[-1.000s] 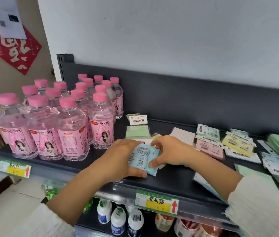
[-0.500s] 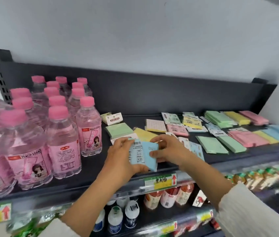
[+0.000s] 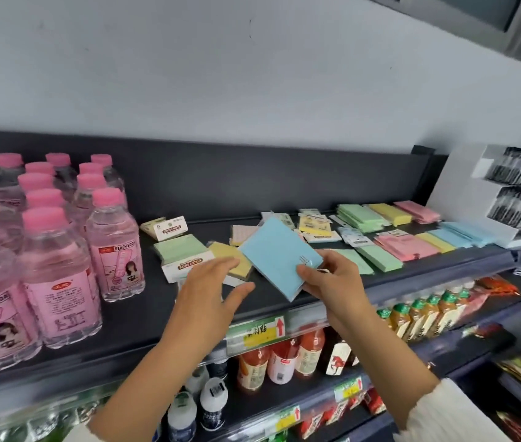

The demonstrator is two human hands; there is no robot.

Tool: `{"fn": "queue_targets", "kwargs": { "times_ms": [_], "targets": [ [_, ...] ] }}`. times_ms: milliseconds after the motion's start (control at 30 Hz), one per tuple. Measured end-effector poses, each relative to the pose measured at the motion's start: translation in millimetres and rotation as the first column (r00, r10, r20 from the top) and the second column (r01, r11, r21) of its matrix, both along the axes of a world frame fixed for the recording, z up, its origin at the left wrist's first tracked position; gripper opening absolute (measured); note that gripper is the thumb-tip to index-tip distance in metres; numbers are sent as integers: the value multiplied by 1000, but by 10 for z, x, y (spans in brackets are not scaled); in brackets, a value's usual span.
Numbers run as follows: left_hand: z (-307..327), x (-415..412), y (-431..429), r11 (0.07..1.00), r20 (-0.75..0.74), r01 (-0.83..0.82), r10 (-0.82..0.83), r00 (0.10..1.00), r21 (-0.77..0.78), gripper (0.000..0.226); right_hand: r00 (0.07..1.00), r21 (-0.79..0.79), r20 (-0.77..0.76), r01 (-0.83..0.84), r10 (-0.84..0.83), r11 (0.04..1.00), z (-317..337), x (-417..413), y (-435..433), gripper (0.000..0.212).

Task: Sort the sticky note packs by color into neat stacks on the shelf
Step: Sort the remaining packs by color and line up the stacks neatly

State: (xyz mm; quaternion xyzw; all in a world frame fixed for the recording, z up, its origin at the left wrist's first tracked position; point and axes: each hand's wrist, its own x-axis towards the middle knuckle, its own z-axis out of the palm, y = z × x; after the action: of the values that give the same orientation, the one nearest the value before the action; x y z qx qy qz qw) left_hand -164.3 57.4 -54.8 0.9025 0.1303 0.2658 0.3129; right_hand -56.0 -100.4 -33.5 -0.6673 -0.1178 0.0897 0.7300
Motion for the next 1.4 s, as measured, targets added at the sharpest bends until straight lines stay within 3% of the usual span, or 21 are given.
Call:
{"fn": "queue_targets", "kwargs": {
  "times_ms": [133,233,300,400,533,667,1067,1400],
  "targets": [
    [82,140,-360,919,40,143,-138,990,-366,41,999,72,-13,-40,41,997,-32,-47,-164,16],
    [60,248,-553,774,103,125,-77,992,-621,46,995,136,-34,-91,96,986,-95,-84,-317,18],
    [46,311,-670,712,130,122,-44,991,-692,42,992,156,-33,-112,119,981,-138,-95,-411,19],
    [66,420,-910,690,169,159,-54,984,-706,36,995,188,-37,-86,94,978,-175,-55,-606,19],
    [108,594,-1269,738,191,206,-106,976,-643,35,999,126,-16,-30,33,992,-196,84,-965,15],
    [137,830,-1656,758,186,252,-175,967,-602,37,998,173,-47,-42,51,984,-143,246,-1402,20],
    [160,1648,-3054,666,189,414,-385,903,-620,38,979,74,-5,202,-202,977,-140,815,-2919,12],
    [104,2318,-3590,625,155,455,-474,867,-634,37,956,109,-30,292,-291,950,-179,1309,-3448,8]
  ]
}}
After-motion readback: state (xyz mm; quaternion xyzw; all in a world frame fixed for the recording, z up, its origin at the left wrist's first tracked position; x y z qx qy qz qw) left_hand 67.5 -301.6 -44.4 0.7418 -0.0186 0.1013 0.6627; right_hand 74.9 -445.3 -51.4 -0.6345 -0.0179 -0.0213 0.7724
